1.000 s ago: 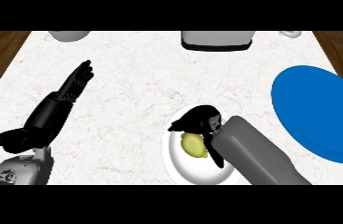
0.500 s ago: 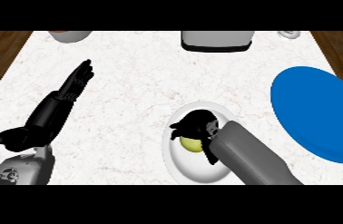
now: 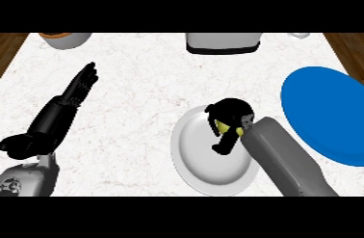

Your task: Pick the lemon from the plate and place it in the plate

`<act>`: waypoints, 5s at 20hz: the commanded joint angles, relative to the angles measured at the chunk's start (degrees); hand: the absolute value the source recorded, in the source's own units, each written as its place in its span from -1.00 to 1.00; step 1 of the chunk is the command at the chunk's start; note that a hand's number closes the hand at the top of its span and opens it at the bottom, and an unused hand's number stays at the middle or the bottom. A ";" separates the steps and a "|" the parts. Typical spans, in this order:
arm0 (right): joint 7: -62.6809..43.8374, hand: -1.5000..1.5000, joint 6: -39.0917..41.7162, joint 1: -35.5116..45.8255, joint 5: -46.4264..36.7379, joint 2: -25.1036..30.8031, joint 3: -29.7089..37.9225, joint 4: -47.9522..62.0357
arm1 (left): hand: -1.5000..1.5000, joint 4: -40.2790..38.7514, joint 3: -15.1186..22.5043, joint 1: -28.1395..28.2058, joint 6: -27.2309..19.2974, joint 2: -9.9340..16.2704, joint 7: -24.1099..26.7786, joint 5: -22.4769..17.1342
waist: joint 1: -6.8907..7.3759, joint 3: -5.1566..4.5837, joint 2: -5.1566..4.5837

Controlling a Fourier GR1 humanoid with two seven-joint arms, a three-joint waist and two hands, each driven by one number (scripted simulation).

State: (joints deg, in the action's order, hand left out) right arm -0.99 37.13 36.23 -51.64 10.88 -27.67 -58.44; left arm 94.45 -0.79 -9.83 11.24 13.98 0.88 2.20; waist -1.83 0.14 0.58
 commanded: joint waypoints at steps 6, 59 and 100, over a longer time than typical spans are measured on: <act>-30.24 1.00 -12.71 2.66 -1.75 8.23 22.37 9.79 | 0.00 0.21 -1.31 1.19 -0.94 0.33 -0.25 0.06 | -3.54 -0.47 -1.39; -84.20 1.00 -52.69 13.15 -56.85 5.61 70.88 15.73 | 0.00 0.38 1.22 -1.43 1.38 -0.97 -0.61 -0.18 | 3.34 0.00 -1.33; -74.60 -1.00 -97.94 -15.25 -43.30 -10.88 46.59 -28.14 | 0.00 0.41 -0.28 -1.50 1.45 -1.41 -2.11 0.13 | 1.92 -0.19 -0.01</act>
State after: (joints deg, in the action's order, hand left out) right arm -64.08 -58.11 26.71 -95.02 -0.01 27.68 -80.38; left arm 94.69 -1.32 -10.58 13.53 13.27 -0.58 1.79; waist 0.15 -0.04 0.60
